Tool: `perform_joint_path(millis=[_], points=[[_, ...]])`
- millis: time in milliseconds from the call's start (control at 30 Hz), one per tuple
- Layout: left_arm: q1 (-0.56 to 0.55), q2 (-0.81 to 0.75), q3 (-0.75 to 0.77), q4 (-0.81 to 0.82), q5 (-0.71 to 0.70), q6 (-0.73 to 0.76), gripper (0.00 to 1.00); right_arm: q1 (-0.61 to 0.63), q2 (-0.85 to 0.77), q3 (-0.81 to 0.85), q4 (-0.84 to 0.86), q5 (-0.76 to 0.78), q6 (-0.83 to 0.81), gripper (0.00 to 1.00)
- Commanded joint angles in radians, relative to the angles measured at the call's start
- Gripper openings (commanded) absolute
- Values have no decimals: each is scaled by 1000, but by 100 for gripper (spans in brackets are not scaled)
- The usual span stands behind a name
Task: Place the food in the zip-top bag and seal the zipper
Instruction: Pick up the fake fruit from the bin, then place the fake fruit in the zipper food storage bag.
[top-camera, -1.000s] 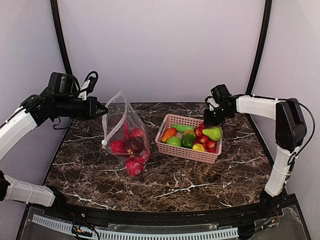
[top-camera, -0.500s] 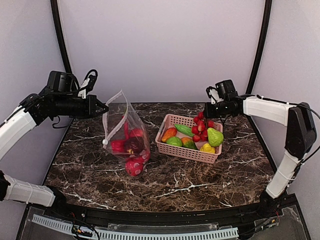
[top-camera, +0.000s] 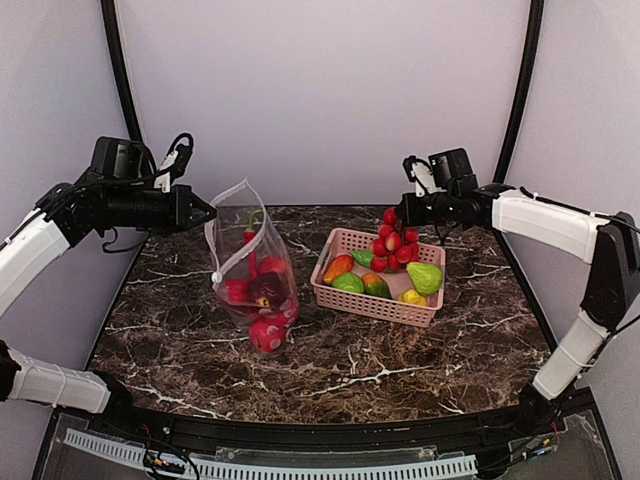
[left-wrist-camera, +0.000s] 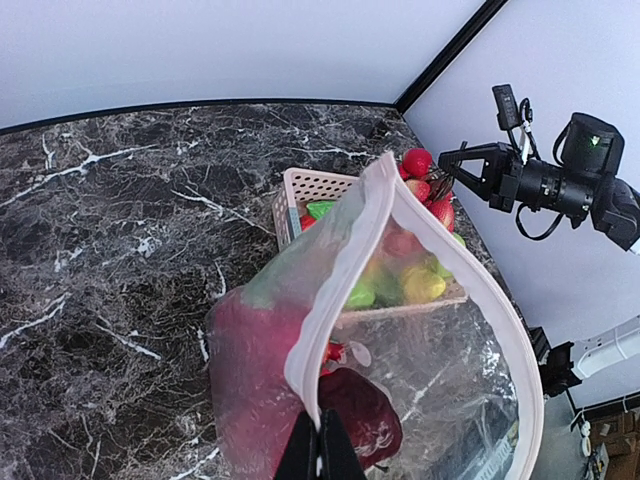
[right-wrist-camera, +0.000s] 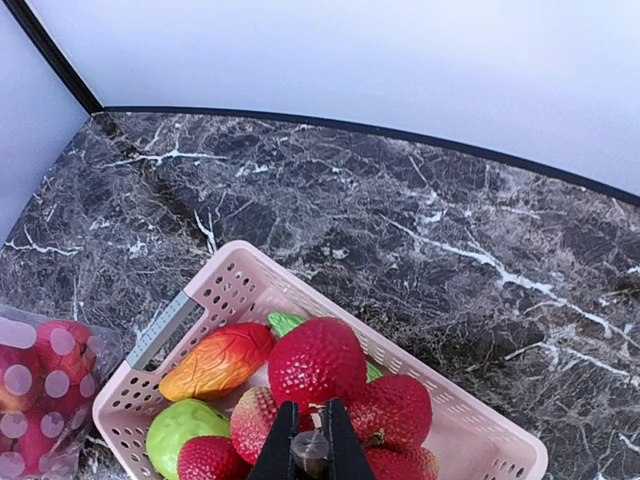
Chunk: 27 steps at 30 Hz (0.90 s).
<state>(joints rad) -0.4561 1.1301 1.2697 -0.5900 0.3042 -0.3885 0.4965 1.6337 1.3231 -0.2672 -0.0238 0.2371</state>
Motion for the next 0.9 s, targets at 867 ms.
perform_joint_path(millis=[867], points=[[1,102,44,106,216,-50,1,258,-369,89,223,-287,158,0]])
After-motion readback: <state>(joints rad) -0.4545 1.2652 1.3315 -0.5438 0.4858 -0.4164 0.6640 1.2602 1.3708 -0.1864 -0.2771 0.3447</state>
